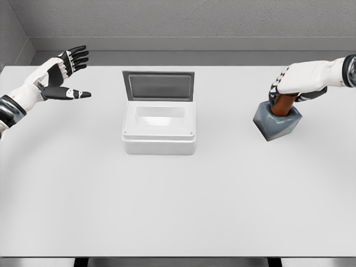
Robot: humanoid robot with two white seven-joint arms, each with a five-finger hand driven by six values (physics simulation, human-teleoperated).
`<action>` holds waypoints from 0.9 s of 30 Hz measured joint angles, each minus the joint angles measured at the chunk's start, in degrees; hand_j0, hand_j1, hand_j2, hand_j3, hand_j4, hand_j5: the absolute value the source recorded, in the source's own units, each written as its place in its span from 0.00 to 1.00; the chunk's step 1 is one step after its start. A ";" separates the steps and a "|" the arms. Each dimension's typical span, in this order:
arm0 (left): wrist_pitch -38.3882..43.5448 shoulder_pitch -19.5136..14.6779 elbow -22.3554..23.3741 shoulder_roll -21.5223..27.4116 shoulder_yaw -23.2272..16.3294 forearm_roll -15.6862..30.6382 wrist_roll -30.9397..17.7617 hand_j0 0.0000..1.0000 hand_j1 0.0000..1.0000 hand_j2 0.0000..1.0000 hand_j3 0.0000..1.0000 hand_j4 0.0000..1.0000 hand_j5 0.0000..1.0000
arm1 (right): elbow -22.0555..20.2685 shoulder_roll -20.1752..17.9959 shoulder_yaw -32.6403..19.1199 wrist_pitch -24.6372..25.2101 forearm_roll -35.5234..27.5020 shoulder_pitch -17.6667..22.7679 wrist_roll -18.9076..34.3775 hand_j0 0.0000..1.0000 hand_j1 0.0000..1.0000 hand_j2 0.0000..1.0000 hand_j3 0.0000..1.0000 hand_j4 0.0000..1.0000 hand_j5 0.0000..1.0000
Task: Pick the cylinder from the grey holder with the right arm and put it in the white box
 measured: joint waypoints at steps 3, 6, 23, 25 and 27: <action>0.00 0.00 0.00 -0.10 0.00 0.00 0.00 1.00 1.00 1.00 1.00 1.00 1.00 | -0.10 -0.26 0.00 -0.01 0.05 -0.44 0.00 0.49 0.49 0.49 0.49 0.49 0.49; 0.00 0.00 -0.03 -0.13 0.00 0.00 0.00 1.00 1.00 1.00 1.00 1.00 1.00 | -0.13 -0.45 0.01 -0.01 0.08 -0.70 -0.01 0.46 0.46 0.46 0.46 0.46 0.46; 0.01 -0.09 -0.14 -0.50 -0.10 0.00 0.00 1.00 1.00 1.00 1.00 1.00 1.00 | -5.05 -1.70 -0.16 -0.01 -0.42 -3.08 0.01 0.44 0.44 0.44 0.44 0.44 0.44; 0.01 -0.09 -0.16 -0.63 -0.09 0.00 0.00 1.00 1.00 1.00 1.00 1.00 1.00 | -5.60 -1.43 -0.22 -0.01 -0.47 -3.60 -0.01 0.43 0.43 0.43 0.43 0.43 0.43; 0.00 0.00 -0.17 -0.69 -0.09 -0.01 0.00 1.00 1.00 1.00 1.00 1.00 1.00 | -6.14 -1.23 -0.28 0.00 -0.57 -3.78 0.00 0.43 0.43 0.43 0.43 0.43 0.43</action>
